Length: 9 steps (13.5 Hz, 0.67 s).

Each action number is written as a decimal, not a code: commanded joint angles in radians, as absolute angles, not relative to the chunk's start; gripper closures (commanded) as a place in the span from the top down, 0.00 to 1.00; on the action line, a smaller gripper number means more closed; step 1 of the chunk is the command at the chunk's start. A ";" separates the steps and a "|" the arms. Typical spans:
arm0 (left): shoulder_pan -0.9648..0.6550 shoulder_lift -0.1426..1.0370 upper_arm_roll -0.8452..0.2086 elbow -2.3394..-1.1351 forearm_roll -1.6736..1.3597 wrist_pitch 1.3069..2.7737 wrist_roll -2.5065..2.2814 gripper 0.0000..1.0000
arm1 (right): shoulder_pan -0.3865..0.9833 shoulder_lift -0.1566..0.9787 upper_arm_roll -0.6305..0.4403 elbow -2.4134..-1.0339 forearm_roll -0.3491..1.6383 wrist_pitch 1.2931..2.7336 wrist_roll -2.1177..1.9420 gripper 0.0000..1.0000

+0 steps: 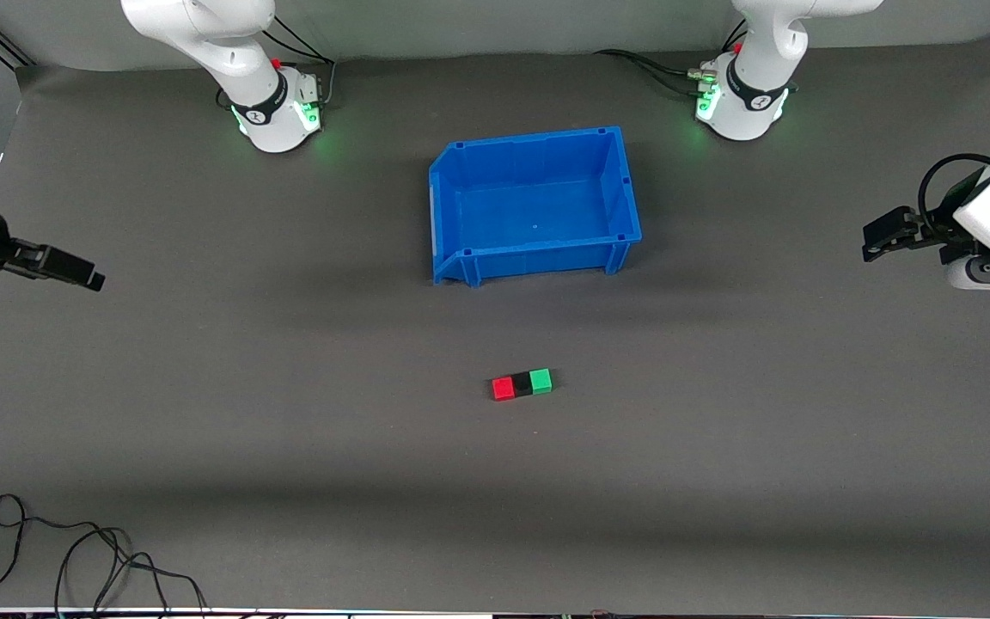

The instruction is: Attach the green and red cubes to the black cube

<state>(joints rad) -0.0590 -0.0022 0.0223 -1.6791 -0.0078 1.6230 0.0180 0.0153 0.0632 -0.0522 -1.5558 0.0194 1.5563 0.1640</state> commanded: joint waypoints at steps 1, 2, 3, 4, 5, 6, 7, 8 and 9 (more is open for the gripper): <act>-0.049 -0.006 0.014 -1.669 0.008 1.602 0.034 1.00 | -0.006 0.020 -0.026 -1.588 -0.029 1.583 0.115 1.00; -0.049 -0.006 0.014 -1.669 0.009 1.601 0.035 1.00 | -0.006 0.026 -0.025 -1.576 -0.029 1.582 0.115 1.00; -0.049 -0.006 0.014 -1.669 0.009 1.601 0.035 1.00 | -0.011 0.031 -0.025 -1.565 -0.029 1.582 0.115 0.99; -0.049 -0.006 0.014 -1.669 0.009 1.601 0.034 1.00 | -0.011 0.032 -0.025 -1.565 -0.029 1.582 0.115 1.00; -0.049 -0.006 0.014 -1.669 0.008 1.600 0.034 1.00 | -0.011 0.032 -0.025 -1.565 -0.029 1.582 0.115 0.99; -0.049 -0.005 0.014 -1.667 0.008 1.600 0.034 1.00 | -0.011 0.034 -0.025 -1.565 -0.029 1.582 0.115 1.00; -0.049 -0.005 0.014 -1.667 0.008 1.600 0.032 1.00 | -0.009 0.034 -0.025 -1.565 -0.029 1.582 0.114 0.99; -0.051 -0.005 0.014 -1.667 0.008 1.600 0.032 1.00 | -0.003 0.038 -0.025 -1.565 -0.029 1.582 0.114 1.00; -0.051 -0.005 0.014 -1.667 0.008 1.600 0.029 1.00 | 0.003 0.050 -0.026 -1.565 -0.031 1.582 0.114 1.00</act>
